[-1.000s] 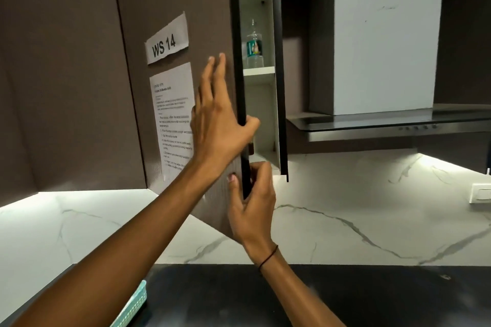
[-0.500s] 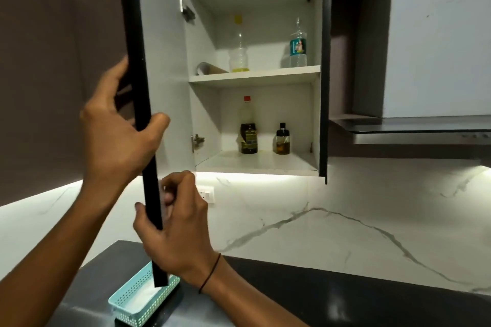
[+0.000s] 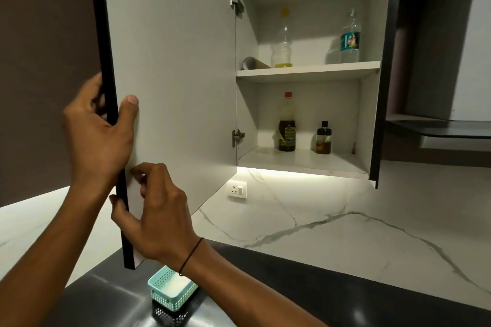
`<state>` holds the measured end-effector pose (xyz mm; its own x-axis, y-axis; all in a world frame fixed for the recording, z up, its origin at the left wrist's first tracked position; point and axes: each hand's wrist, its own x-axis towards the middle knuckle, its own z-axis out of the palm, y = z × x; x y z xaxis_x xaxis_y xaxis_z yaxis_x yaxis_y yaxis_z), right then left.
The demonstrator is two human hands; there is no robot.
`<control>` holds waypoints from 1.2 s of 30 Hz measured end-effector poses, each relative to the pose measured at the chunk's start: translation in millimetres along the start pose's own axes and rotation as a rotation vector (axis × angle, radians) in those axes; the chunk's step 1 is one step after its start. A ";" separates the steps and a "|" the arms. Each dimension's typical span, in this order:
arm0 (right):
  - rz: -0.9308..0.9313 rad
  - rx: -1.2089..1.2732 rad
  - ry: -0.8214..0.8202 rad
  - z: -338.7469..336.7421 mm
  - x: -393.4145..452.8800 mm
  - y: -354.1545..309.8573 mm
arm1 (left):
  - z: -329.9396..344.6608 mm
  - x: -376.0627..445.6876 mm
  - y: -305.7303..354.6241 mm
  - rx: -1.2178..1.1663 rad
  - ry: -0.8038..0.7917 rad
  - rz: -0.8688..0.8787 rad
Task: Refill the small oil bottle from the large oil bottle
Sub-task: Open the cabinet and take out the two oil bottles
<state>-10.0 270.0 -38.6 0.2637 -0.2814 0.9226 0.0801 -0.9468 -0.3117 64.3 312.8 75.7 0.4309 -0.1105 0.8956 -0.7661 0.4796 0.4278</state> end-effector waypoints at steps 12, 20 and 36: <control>0.080 0.000 -0.129 46.5 20.9 6.5 | -21.6 24.6 -56.8 -0.032 0.071 -0.058; 0.107 -0.023 -0.156 78.7 38.5 12.7 | -36.4 39.6 -84.3 -0.051 0.045 -0.045; 0.162 0.025 -0.086 24.3 45.5 51.5 | -9.7 20.4 -61.3 0.252 0.370 0.195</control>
<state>29.5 212.2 -18.3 0.3558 -0.4148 0.8374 0.0534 -0.8856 -0.4614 124.6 289.6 66.5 0.3734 0.2988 0.8782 -0.9214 0.2296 0.3136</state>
